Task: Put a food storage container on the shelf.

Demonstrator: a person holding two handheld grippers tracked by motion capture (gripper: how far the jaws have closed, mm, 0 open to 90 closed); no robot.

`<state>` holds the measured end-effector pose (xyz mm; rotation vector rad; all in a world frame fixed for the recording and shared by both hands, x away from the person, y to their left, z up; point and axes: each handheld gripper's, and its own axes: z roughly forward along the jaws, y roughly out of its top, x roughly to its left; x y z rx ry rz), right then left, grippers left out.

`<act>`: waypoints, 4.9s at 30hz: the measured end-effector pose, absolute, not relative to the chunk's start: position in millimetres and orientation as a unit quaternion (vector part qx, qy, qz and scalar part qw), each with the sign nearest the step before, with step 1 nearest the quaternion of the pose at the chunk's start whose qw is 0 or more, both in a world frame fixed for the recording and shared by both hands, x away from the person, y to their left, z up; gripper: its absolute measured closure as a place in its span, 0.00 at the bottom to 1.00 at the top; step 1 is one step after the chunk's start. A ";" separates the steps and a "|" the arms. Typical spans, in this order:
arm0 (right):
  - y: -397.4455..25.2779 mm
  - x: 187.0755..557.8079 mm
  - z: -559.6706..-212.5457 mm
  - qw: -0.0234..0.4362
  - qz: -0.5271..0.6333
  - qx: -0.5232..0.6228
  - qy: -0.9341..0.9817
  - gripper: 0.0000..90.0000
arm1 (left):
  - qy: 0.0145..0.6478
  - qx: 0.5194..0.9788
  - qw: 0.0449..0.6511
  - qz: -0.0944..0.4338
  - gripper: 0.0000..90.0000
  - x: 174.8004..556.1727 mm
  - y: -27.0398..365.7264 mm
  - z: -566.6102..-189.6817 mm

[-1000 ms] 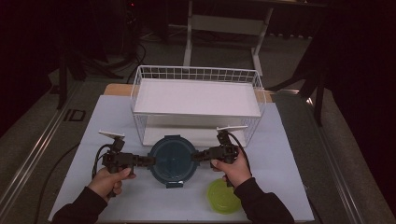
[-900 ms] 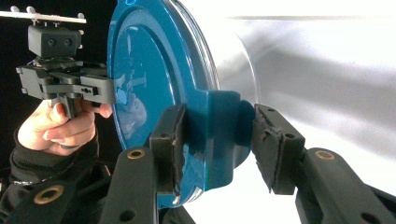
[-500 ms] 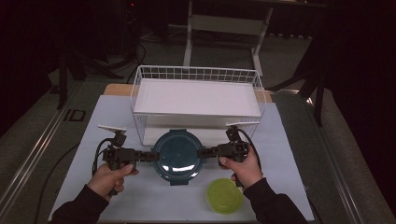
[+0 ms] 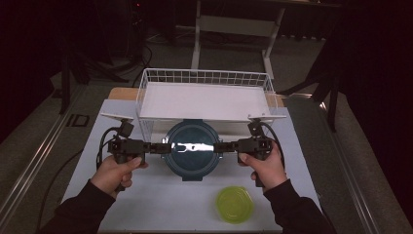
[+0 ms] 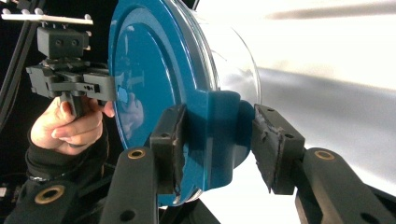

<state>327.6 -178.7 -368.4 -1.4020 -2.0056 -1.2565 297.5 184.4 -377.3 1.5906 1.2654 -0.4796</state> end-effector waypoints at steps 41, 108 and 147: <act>-216.5 409.9 -309.4 0.156 -0.468 -0.551 -0.673 0.61 | 0.505 0.653 0.528 -0.200 0.63 408.7 148.0 -330.2; -159.5 335.9 -307.2 0.075 -0.489 -0.416 -0.763 0.83 | 0.422 0.708 0.564 0.046 0.42 315.7 164.8 -353.5; -145.9 368.3 -318.1 0.045 -0.468 -0.449 -0.760 1.00 | 0.366 0.720 0.579 0.114 0.00 251.2 149.1 -436.5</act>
